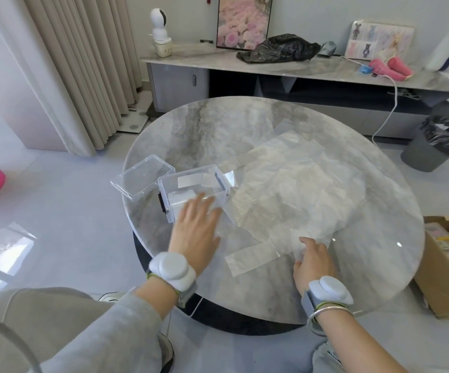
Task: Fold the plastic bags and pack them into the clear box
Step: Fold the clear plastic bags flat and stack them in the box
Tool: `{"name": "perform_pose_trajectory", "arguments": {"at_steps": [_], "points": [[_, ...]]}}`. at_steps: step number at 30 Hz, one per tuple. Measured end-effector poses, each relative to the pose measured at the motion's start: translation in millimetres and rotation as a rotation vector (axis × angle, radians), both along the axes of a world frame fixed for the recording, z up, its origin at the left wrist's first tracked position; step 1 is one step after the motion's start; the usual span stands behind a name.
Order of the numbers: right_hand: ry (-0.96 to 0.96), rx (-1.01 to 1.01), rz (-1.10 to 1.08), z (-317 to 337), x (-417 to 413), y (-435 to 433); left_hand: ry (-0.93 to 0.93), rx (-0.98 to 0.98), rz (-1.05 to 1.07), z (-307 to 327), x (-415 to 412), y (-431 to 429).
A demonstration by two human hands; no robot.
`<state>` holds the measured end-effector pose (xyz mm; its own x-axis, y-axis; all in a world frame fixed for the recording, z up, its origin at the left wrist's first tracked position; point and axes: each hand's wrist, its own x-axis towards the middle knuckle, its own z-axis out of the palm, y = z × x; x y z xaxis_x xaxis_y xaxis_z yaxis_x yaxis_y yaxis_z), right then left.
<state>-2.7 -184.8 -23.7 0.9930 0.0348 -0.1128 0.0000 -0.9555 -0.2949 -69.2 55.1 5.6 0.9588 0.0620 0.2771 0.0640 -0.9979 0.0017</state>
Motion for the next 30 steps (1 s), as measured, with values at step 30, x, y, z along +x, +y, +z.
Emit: {"name": "perform_pose_trajectory", "arguments": {"at_steps": [30], "points": [[0.200,0.098,-0.201,9.1,-24.6,-11.7,0.298,-0.236,-0.324,-59.0,-27.4,-32.3]]}}
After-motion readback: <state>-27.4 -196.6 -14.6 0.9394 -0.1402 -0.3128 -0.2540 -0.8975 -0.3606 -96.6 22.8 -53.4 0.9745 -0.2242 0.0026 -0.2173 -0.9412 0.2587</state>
